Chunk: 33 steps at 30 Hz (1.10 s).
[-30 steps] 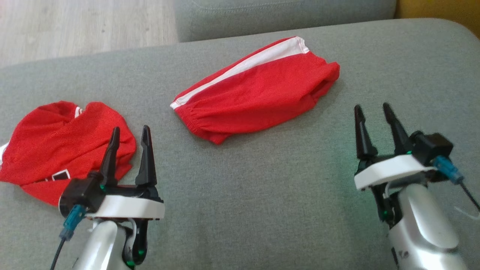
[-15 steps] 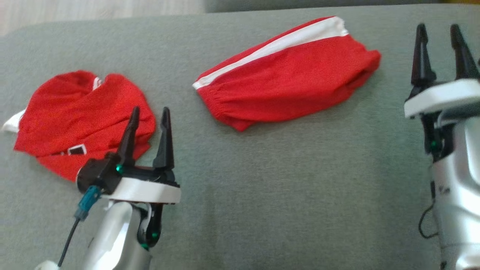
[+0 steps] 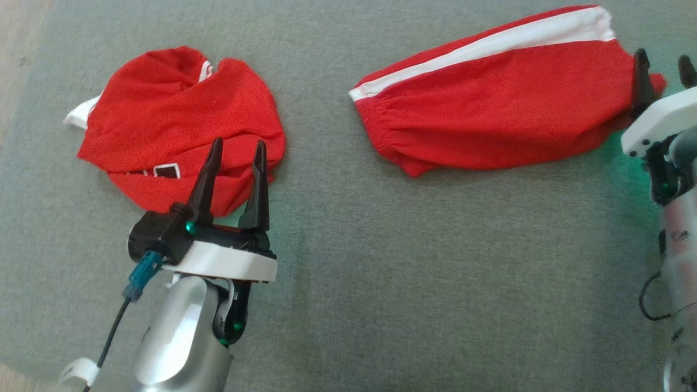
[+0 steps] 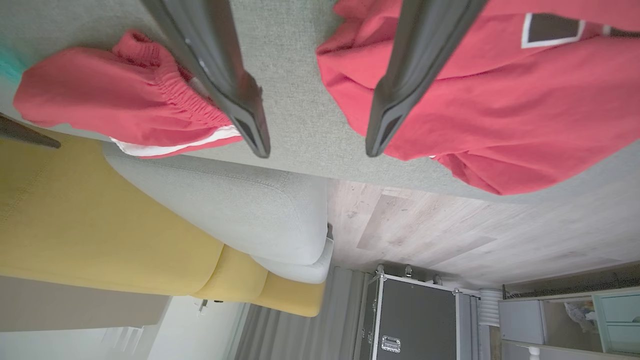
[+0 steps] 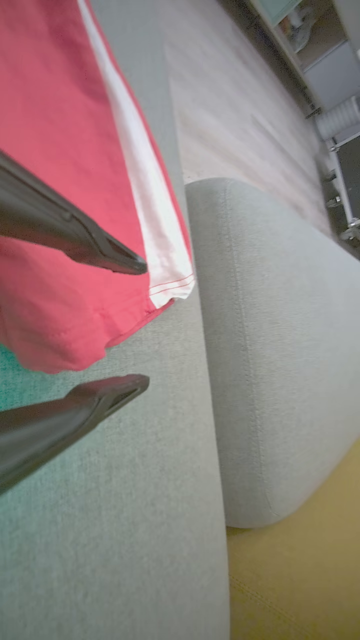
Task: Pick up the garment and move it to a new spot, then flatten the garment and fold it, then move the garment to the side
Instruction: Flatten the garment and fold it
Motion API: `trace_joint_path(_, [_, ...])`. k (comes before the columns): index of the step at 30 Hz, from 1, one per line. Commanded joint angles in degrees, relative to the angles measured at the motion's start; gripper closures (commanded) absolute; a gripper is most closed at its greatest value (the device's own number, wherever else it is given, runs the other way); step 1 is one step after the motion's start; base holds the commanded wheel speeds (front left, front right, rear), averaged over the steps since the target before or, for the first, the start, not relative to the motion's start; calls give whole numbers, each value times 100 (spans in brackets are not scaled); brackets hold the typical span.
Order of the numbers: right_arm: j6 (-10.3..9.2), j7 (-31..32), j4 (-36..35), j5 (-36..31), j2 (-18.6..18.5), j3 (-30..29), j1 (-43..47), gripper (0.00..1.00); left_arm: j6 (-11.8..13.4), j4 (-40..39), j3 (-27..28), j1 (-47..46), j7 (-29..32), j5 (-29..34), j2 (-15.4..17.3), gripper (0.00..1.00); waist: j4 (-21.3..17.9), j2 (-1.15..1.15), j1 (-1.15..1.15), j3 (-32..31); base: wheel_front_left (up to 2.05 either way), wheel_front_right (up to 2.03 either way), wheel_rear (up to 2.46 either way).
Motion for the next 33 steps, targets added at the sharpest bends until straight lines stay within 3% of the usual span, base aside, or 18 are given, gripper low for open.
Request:
trace_joint_path(1, [-5, 67, 130, -214, -84, 4, -237, 0, -49, -159, 151, -190, -46, 68, 37, 0, 149, 0, -1, 135, 0, 0, 0])
trace_joint_path(14, [-5, 262, 1396, -1132, -145, 73, -614, 0, -84, -186, 160, -571, -46, 83, 27, 0, 159, 0, -1, 325, 0, 0, 0])
trace_joint_path(15, [-5, 253, 1445, -1134, -135, 92, -661, 18, -82, -199, 162, -588, -46, 67, 26, 0, 140, 0, -1, 333, 0, 0, 0])
trace_joint_path(16, [-5, 239, 1490, -1126, -125, 112, -705, 69, -81, -211, 161, -596, -46, 54, 26, 0, 116, 0, -1, 336, 0, 0, 0])
trace_joint_path(17, [-5, 207, 1525, -1104, -120, 129, -742, 100, -78, -219, 156, -592, -46, 46, 26, 0, 90, 0, -1, 332, 0, 0, 0])
trace_joint_path(28, [-5, -485, 1621, -726, -349, 509, -590, 100, -72, -206, 318, -387, -46, 66, 25, 0, -363, 0, -1, -21, 0, 0, 0])
trace_joint_path(33, [-5, -739, 1601, -452, -696, 409, -269, 100, -83, -226, 421, -218, -46, 122, 25, 0, -620, 0, -1, -248, 0, 0, 0])
